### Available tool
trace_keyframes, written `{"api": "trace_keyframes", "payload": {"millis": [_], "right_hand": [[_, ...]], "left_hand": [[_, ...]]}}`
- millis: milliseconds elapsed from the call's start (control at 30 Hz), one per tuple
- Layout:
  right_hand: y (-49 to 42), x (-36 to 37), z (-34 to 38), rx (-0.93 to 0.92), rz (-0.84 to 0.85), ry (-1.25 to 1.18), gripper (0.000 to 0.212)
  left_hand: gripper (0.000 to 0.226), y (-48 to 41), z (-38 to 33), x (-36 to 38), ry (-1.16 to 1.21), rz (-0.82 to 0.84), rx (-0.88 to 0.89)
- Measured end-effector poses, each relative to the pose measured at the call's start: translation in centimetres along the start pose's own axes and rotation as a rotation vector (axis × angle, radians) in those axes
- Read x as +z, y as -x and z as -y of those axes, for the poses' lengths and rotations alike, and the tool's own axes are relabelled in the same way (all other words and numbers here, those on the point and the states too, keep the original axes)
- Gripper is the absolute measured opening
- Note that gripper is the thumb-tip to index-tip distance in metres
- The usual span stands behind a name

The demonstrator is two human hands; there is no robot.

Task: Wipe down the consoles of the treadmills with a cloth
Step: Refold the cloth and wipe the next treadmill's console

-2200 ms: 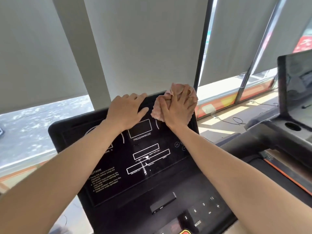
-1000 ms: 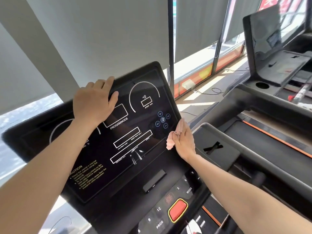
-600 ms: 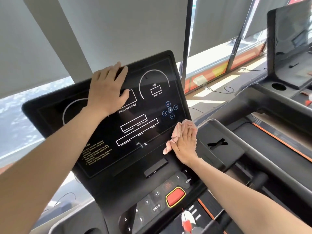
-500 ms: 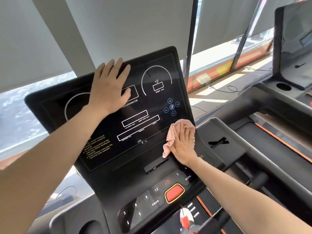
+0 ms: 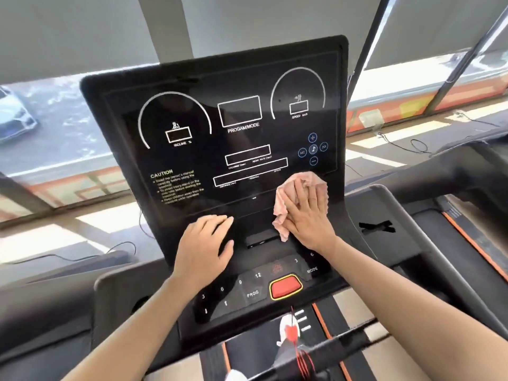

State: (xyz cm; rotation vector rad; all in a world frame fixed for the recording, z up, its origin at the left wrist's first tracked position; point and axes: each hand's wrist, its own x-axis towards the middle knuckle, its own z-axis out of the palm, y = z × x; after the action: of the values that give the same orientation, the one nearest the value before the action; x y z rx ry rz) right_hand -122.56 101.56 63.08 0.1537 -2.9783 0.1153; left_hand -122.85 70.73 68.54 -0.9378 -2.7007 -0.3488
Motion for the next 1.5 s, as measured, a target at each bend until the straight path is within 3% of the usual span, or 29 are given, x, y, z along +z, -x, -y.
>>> {"api": "trace_keyframes", "payload": {"millis": [200,467,700,833,967,1267,1500], "right_hand": [[-0.6,0.3,0.4,-0.066,-0.028,0.023,0.07],[-2.2,0.4,2.7,-0.26,0.009,0.043,0.064],[-2.9,-0.5,6.5,-0.379,0.029,0.105,0.062],[-3.4,-0.7,11.0,-0.433,0.054,0.146,0.062],[-3.4,-0.1,15.5,-0.497,0.033,0.148,0.064],[-2.1,1.1,23.0,-0.664,0.181,0.106,0.062],[-1.3,1.6,21.3,-0.768,0.264,0.12,0.062]], "left_hand": [[0.057,1.9,-1.5,2.3,-0.005,-0.009,-0.173],[0.059,5.0,-0.8,2.8,0.102,-0.043,-0.161],[0.059,12.4,0.5,3.0,0.187,-0.155,-0.585],[0.066,15.4,-0.3,3.8,0.261,-0.118,-0.733],[0.073,17.3,-1.4,4.1,0.205,-0.069,-0.756],[0.076,20.0,-2.6,4.3,0.114,-0.051,-0.779],[0.074,19.8,-3.5,4.9,0.116,-0.127,-0.768]]}}
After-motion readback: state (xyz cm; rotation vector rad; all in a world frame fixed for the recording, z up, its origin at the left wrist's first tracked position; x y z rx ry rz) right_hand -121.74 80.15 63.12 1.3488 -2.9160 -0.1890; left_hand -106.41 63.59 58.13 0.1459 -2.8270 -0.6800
